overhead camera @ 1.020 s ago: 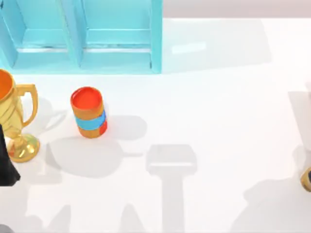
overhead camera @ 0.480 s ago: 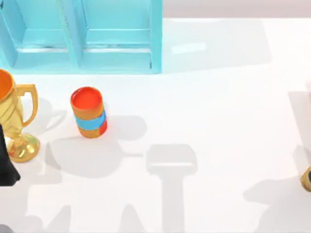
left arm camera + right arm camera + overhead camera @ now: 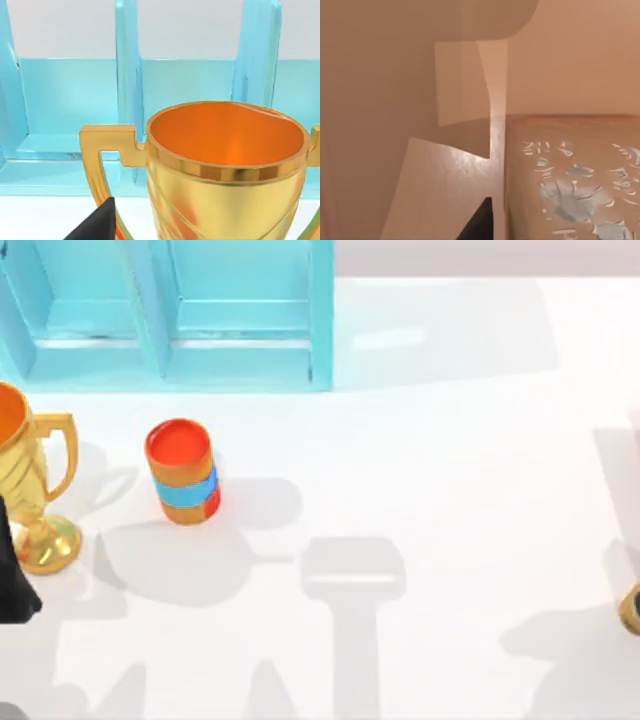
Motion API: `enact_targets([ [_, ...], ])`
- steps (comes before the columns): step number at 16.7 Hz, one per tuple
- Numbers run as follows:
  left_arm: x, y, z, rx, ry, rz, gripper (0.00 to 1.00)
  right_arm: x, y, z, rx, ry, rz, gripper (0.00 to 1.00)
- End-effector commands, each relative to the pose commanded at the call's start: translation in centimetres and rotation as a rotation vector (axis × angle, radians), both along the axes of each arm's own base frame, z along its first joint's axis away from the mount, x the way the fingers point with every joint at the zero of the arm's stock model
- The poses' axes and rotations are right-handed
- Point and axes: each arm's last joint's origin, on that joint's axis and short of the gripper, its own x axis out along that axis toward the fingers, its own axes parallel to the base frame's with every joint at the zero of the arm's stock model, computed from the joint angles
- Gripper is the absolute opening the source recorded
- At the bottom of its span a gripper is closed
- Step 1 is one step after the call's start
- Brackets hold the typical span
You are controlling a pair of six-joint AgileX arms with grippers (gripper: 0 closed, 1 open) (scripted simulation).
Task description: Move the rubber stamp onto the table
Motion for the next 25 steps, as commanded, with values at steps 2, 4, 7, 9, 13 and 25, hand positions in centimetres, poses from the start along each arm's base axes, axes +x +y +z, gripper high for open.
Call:
enact_targets([
  [2, 0.0, 0.0, 0.0, 0.0, 0.0, 0.0, 1.0, 0.0, 0.0, 0.0, 0.0, 0.0, 0.0, 0.32],
  [4, 0.0, 0.0, 0.0, 0.0, 0.0, 0.0, 1.0, 0.0, 0.0, 0.0, 0.0, 0.0, 0.0, 0.17],
  [7, 0.0, 0.0, 0.0, 0.0, 0.0, 0.0, 1.0, 0.0, 0.0, 0.0, 0.0, 0.0, 0.0, 0.0],
  [9, 0.0, 0.0, 0.0, 0.0, 0.0, 0.0, 1.0, 0.0, 0.0, 0.0, 0.0, 0.0, 0.0, 0.0],
  [13, 0.0, 0.0, 0.0, 0.0, 0.0, 0.0, 1.0, 0.0, 0.0, 0.0, 0.0, 0.0, 0.0, 0.0],
  [25, 0.0, 0.0, 0.0, 0.0, 0.0, 0.0, 1.0, 4.3, 3.4, 8.4, 0.017, -0.117, -0.216, 0.0],
])
